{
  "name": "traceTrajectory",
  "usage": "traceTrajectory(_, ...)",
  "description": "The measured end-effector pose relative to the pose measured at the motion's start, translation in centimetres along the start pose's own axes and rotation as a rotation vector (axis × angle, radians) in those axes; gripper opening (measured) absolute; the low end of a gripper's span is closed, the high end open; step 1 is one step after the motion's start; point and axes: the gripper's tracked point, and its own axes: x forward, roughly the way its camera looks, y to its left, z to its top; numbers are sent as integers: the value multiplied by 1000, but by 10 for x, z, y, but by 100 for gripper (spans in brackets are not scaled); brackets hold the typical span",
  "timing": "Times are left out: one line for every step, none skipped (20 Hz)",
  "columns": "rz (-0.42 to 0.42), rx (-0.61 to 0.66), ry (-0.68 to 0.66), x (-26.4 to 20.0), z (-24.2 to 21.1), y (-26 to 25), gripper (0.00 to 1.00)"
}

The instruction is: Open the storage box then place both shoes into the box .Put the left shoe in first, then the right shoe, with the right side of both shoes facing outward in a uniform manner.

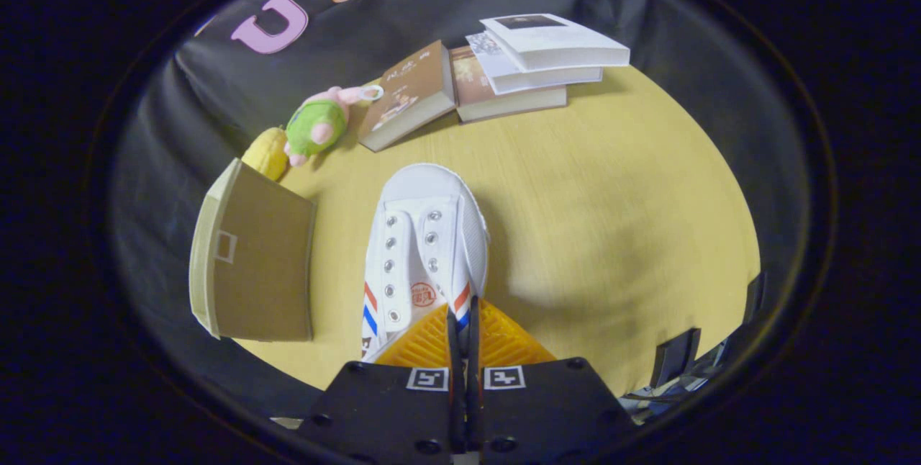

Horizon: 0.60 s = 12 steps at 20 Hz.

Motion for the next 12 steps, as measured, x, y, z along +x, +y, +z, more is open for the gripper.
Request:
traceTrajectory(3, -3, -10, -5, 4, 8, 4)
traceTrajectory(7, -4, -17, -10, 8, 16, 4)
traceTrajectory(13, -1, -21, -15, 10, 25, 4)
traceTrajectory(22, 2, -25, -20, 13, 35, 4)
traceTrajectory(34, 3, -28, -24, 15, 45, 4)
traceTrajectory(45, 5, -32, -28, 17, 56, 4)
traceTrajectory(56, 3, -36, -32, 19, 67, 4)
traceTrajectory(66, 2, -41, -36, 23, 77, 4)
traceTrajectory(76, 0, -46, -40, 25, 89, 4)
traceTrajectory(87, -4, -54, -43, 29, 100, 4)
traceTrajectory(96, -8, -62, -47, 31, 112, 4)
traceTrajectory(107, -15, -69, -51, 34, 124, 4)
